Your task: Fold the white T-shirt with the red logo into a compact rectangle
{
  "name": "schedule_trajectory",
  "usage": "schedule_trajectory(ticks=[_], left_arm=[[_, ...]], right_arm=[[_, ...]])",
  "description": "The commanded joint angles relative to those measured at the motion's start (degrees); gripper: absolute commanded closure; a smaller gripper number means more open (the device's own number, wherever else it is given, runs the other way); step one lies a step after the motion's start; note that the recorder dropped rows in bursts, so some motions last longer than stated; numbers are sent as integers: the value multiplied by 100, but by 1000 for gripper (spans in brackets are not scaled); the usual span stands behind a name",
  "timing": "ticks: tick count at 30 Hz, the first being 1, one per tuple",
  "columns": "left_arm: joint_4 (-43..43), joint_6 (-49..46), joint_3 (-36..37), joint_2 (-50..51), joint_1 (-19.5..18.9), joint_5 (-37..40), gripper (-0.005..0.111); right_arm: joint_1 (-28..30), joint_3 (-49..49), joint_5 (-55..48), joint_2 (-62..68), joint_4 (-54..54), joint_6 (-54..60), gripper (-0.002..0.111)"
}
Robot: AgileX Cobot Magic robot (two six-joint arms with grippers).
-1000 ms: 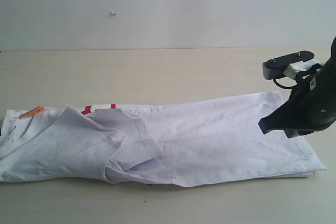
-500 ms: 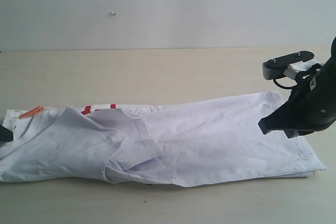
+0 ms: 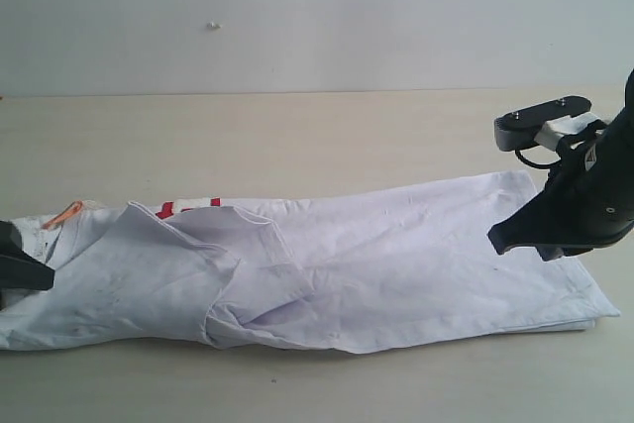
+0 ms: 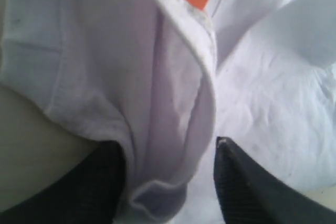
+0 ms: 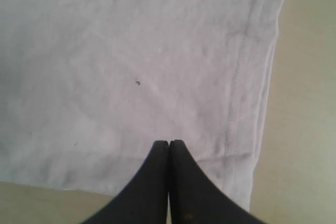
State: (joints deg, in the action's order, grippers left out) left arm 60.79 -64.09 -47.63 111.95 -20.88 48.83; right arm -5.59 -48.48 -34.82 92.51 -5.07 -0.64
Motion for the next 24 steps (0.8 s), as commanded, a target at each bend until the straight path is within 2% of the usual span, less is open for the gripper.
schedule_trajectory(ticks=[1,5,11,16,18,24], left_arm=[[-189,-179,17,77,254,-117,77],[-150,-154,17,77,311,-151,107],[-136,149,-142,7,311,-141,107],[-1607,2016,-724,-335,311,-225,107],[-1975,2453,-930,-511,285,-172,107],[-1734,2545,-1439,-1205,212,726,107]], right_arm=[[30,9,47,-58,30,64,108],[30,9,47,-58,30,64,108],[30,9,47,-58,30,64,108],[30,9,47,-58,30,64,108],[30,9,36,-58,30,64,108],[30,9,25,-58,46,64,108]])
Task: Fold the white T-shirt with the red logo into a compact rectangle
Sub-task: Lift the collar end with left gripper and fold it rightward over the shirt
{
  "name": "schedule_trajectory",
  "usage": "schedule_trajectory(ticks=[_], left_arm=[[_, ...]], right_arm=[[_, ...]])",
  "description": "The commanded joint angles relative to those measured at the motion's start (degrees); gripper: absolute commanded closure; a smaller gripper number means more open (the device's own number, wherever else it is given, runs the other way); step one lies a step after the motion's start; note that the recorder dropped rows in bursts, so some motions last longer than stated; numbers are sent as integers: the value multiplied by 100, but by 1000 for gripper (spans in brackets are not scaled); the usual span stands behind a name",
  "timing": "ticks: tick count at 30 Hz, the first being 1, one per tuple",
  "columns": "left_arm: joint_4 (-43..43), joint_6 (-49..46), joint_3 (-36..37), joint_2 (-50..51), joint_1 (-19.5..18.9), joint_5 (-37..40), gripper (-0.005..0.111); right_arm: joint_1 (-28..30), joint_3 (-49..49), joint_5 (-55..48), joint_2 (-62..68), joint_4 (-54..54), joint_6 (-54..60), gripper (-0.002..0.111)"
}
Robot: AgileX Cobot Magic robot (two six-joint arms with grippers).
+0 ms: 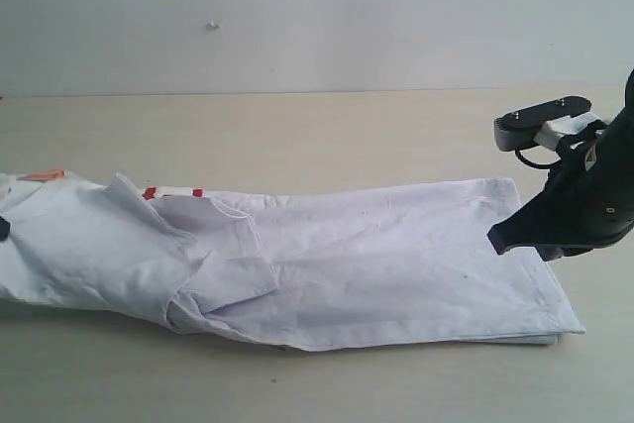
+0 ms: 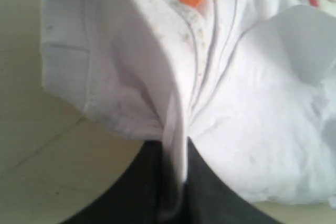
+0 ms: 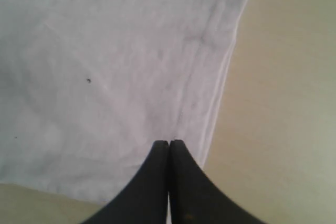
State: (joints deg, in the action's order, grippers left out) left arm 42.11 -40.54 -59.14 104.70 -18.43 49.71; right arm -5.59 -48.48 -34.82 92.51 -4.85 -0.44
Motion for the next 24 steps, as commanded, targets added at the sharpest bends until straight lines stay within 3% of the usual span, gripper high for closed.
schedule_trajectory(ticks=[1,7,12,14,19,24], left_arm=[[254,135,-316,-643,6,807,107],[1195,-102,-367,-1434,397,1045,107],[1708,-184,-367,-1593,943,1127,107],[1823,-185,-367,-1593,1279,1127,107],[2348,-269,-367,-1593,2198,644,107],[2558,-337,-384,-1552,3153,-140,107]], right_arm=[[30,9,36,-58,24,44,108],[30,9,49,-58,24,44,108],[30,9,60,-58,-27,44,108],[30,9,48,-58,-353,-90,108],[241,9,-127,-94,-1542,-1628,108],[409,9,-457,-322,-1704,-1612,108]])
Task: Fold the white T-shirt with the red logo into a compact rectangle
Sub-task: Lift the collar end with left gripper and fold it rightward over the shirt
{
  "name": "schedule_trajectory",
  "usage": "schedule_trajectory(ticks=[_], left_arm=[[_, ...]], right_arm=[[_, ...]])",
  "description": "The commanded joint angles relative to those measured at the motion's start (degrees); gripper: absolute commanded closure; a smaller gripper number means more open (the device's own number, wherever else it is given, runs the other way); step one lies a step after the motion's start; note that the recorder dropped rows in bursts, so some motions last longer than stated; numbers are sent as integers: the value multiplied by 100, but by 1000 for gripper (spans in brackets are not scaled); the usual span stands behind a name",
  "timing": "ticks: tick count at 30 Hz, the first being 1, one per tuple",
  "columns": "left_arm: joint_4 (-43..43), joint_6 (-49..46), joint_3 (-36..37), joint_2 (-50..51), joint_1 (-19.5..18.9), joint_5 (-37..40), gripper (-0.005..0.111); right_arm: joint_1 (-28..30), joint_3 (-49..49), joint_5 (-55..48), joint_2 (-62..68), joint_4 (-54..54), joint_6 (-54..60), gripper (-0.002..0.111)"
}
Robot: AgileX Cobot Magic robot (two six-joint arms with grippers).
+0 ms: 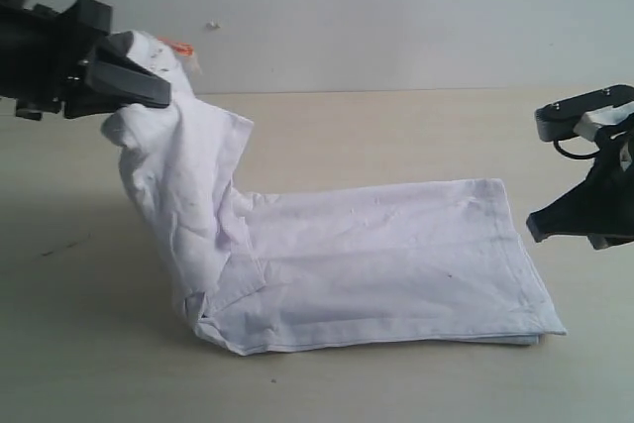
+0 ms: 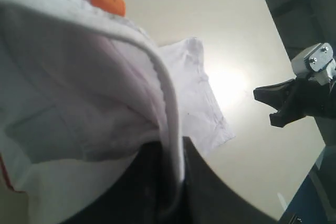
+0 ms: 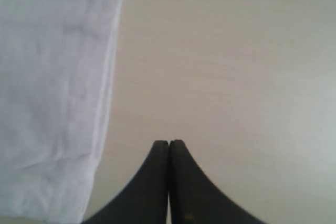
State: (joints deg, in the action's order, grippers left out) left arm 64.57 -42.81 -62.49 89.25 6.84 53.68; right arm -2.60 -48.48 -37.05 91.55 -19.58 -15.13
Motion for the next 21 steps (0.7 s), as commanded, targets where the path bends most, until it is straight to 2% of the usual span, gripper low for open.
schedule_trajectory(ticks=[1,9,15,21], left_arm=[[316,-109,-96,39,811,-630,107],[720,-60,-752,893,2085,-1362,107],[913,8,-1387,1767,2762,-1626,107],[1145,20,-2083,2629,3285,-1676,107]], right_arm=[[129,9,-290,-289,-231,-143,108],[173,9,-771,-855,115,164,108],[173,9,-830,-1058,474,386,108],[173,9,-844,-1070,740,634,108]])
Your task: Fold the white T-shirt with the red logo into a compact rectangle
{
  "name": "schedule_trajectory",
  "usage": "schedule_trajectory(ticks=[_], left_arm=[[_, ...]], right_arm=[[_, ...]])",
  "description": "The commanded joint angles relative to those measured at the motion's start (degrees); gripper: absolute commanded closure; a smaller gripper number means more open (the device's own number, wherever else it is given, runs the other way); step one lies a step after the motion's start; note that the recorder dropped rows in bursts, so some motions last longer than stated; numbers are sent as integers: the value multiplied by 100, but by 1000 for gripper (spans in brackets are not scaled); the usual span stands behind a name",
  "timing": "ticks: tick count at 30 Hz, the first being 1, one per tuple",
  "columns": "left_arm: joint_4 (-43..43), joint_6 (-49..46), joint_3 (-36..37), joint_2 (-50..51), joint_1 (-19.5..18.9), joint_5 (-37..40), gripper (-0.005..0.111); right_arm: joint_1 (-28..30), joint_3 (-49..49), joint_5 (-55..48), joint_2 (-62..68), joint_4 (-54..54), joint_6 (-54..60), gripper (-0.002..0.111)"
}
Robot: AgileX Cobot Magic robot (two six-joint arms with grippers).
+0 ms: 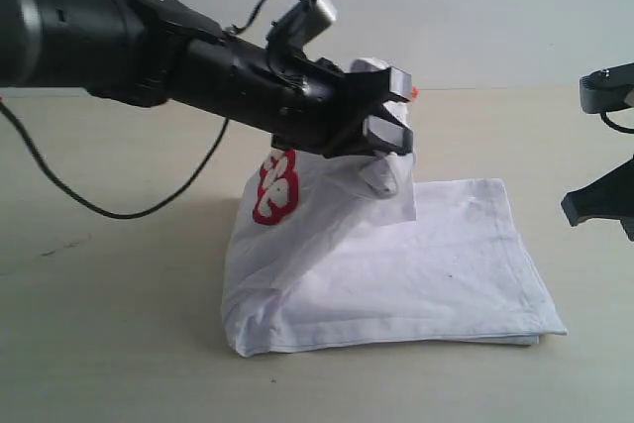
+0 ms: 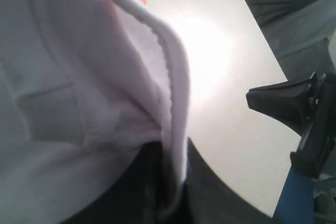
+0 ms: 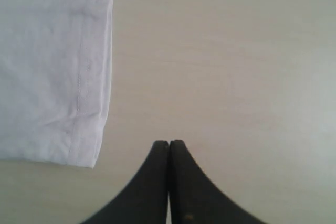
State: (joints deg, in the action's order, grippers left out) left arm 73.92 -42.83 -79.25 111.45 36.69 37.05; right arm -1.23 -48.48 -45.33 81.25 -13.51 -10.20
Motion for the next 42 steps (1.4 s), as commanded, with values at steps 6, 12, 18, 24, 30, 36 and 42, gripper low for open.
schedule_trajectory(ticks=[6,12,18,24,30,36,42], left_arm=[[210,8,-965,1068,841,-132,101],[198,8,-1154,1242,939,-12,31],[49,75,-1201,1193,642,457,47],[-1674,231,-1201,1201,191,1376,85],[-2299,391,-859,1306,259,1254,67],[-2253,391,-859,1789,443,1383,62],[-2965,761,-654,1916,260,1529,62]], right_arm=[[37,18,5,-41,144,154,108],[37,18,-35,-41,144,163,108],[37,18,-34,-41,155,211,108],[37,18,63,-41,1120,617,108],[37,18,1078,728,2103,1162,108],[37,5,2619,1900,2103,1150,108],[-15,5,3294,2769,2113,1140,108]])
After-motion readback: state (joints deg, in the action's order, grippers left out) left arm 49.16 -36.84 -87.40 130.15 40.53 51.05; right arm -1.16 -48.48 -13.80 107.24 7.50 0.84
